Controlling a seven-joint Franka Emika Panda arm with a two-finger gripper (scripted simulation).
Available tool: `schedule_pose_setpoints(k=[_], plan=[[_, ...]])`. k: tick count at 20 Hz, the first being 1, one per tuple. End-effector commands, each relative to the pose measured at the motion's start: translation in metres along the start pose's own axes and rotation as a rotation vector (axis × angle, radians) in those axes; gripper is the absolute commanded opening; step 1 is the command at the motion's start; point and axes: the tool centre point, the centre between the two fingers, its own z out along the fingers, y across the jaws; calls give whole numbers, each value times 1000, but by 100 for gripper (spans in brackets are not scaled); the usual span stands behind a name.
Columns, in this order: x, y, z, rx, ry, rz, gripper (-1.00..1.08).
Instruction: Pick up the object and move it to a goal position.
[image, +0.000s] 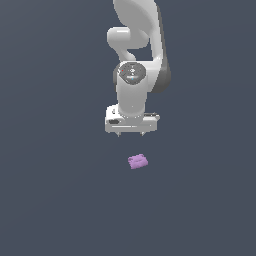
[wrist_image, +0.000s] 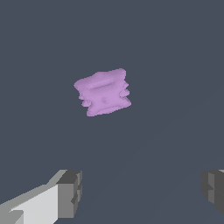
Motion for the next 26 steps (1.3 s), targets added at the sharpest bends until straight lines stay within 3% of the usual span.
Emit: schedule_pose_setpoints(k=[1,16,26], plan=[[0,0,0,0,0,0,100],[2,-21,0,29,-6,-9,100],[7,-22,5,30,-4,87,100]])
